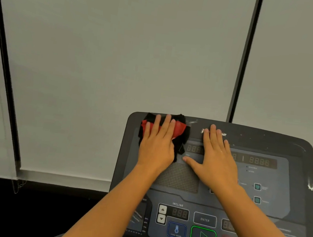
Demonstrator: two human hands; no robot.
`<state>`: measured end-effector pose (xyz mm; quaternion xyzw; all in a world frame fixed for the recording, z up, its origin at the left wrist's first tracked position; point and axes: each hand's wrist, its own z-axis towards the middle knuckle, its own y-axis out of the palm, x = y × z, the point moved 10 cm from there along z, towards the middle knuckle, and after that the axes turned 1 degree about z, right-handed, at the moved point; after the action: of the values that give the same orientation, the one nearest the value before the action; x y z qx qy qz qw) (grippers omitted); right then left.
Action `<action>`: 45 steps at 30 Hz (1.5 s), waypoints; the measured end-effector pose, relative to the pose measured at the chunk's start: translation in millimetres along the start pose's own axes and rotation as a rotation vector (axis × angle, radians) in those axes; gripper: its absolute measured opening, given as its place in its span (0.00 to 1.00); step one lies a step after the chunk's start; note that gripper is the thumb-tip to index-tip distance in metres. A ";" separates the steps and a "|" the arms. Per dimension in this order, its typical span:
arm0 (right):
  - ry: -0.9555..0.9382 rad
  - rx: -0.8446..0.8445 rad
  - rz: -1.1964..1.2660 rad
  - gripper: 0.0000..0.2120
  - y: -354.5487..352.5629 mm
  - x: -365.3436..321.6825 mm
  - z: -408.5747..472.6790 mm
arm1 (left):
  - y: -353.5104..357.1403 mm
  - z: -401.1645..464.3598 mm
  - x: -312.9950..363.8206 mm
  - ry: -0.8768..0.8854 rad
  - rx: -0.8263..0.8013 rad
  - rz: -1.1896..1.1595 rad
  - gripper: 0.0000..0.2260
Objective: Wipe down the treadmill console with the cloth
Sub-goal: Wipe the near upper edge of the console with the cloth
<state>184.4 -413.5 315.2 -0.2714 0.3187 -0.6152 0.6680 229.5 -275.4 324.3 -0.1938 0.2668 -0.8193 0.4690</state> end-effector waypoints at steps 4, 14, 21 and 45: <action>-0.019 -0.044 0.010 0.44 -0.5 0.1 0.4 | 5.8 18.7 40.5 -0.051 -0.022 -0.066 0.29; -0.043 -0.090 0.042 0.49 -3.8 1.8 0.1 | -1.2 15.3 9.7 -0.074 -0.043 0.003 0.29; -0.002 -0.052 0.239 0.44 -12.3 17.1 1.1 | 15.3 21.4 76.2 0.161 -0.119 0.013 0.27; -0.121 0.171 -0.028 0.25 7.7 -49.0 8.6 | -47.0 15.2 -60.4 -0.220 0.043 -0.460 0.20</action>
<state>193.9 -364.3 319.4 -0.2545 0.2202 -0.6320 0.6981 236.2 -207.0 361.2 -0.3272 0.1456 -0.8841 0.3003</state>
